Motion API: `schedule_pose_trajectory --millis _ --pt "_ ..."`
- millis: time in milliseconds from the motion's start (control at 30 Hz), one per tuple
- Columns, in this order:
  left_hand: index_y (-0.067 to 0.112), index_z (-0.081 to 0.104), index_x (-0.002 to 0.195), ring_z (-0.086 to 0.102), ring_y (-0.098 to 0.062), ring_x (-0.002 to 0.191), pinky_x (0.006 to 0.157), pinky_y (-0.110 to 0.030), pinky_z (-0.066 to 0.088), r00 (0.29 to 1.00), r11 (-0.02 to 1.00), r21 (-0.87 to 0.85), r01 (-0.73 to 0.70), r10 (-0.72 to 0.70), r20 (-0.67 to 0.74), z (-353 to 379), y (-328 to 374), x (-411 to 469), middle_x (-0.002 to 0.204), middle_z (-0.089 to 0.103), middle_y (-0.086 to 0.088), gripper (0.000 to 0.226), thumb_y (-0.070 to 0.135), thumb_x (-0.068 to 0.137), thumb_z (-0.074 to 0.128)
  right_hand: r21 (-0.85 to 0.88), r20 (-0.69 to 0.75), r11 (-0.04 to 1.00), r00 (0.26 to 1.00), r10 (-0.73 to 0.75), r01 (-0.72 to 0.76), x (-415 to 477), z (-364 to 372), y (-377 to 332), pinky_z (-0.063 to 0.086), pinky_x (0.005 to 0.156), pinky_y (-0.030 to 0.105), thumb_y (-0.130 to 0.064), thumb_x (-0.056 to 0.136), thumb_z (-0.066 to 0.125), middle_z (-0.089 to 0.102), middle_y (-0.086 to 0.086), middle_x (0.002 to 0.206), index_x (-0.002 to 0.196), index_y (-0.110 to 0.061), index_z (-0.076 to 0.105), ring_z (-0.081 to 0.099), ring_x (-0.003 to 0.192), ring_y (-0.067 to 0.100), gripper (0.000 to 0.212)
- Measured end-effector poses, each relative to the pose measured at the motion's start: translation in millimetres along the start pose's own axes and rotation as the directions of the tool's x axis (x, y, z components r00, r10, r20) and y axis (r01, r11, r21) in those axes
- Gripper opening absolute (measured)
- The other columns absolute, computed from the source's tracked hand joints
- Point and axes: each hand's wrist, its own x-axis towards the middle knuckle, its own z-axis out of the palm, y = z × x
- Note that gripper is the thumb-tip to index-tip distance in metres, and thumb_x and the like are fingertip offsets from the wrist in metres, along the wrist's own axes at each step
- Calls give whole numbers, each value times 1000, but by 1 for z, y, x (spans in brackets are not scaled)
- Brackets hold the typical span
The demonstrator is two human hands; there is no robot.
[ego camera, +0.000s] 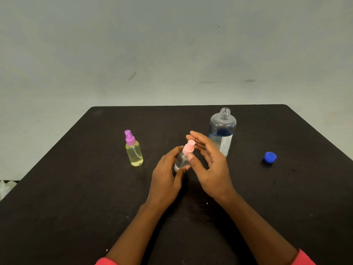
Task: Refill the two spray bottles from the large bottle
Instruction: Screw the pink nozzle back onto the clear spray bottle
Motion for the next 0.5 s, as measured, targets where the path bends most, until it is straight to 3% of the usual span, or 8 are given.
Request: schedule_pose_trajectory --millis 133,300,400,500 --pt "26 49 131 54 1 111 94 -14 43 1000 1000 -8 2 -2 1 0 2 0 120 59 11 53 12 84 69 -3 -13 1000 1000 -13 13 1 0 0 49 100 32 -5 89 61 65 -3 121 125 -19 58 60 118 14 38" --pt "36 43 127 51 10 110 91 -6 39 1000 1000 1 -1 1 5 -1 3 0 114 54 25 57 10 83 70 -14 -58 1000 998 -17 16 1 0 3 53 93 34 -6 87 69 67 0 111 115 -17 63 64 107 18 32" --pt "34 44 129 49 13 110 91 -3 37 1000 1000 6 -1 1 14 -1 1 -1 117 54 20 57 10 84 69 -13 -87 1000 996 -17 16 1 1 4 55 89 35 -16 81 73 65 0 106 111 -19 63 65 103 18 31" --pt "31 46 129 49 11 112 92 -4 37 1000 1000 -7 2 -2 13 0 0 -1 121 56 14 57 6 83 69 -18 -82 1000 997 -10 9 1 1 4 53 92 35 -25 77 75 61 -1 109 118 -18 60 62 107 19 44"
